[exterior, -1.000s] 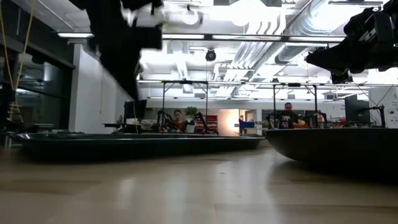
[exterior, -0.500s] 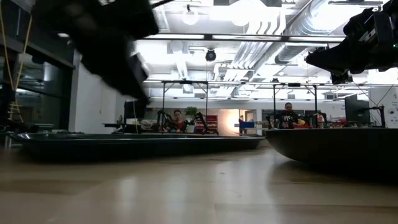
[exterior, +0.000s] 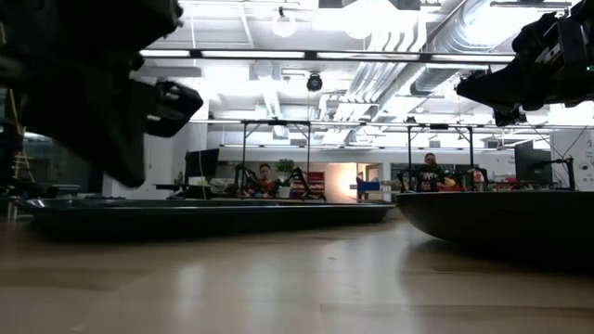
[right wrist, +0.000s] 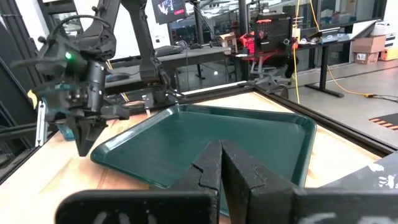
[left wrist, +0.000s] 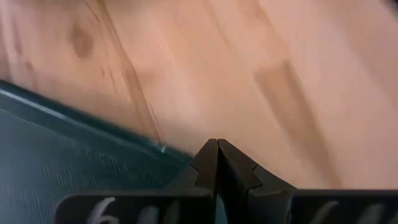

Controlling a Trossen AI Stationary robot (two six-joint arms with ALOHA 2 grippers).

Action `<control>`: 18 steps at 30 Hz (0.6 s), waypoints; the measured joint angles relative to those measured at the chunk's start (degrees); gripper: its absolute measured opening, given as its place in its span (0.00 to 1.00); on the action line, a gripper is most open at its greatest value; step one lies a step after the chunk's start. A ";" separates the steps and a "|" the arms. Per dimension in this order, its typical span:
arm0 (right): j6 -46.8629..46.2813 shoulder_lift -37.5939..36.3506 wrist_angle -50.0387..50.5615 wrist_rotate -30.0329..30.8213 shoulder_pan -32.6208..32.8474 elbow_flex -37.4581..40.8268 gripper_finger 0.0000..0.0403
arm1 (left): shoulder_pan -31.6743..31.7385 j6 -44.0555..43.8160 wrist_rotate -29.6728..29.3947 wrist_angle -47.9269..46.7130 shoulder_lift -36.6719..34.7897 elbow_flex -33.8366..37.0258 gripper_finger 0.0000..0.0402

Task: Pick and place plate/cup/fork/spoon on tray
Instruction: Move the dark green tray to the top left of the table

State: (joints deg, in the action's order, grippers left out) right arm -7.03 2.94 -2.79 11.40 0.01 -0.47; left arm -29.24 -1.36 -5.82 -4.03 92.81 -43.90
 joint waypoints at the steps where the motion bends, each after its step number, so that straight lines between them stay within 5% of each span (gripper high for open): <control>1: 0.00 0.00 0.00 -0.02 0.00 0.00 0.00 | -0.35 0.84 0.00 -1.04 0.48 0.00 0.00; 13: -0.02 0.02 0.00 0.00 -0.02 0.00 0.00 | -4.53 7.92 -1.26 -3.00 1.04 -1.95 0.00; 18: 0.00 0.02 0.00 0.00 -0.01 0.00 0.00 | -5.04 8.08 -8.83 -6.25 1.03 -1.95 0.00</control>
State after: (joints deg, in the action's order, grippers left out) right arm -7.03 2.96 -2.79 11.40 -0.01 -0.47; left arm -34.29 6.72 -14.65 -10.28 93.84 -45.84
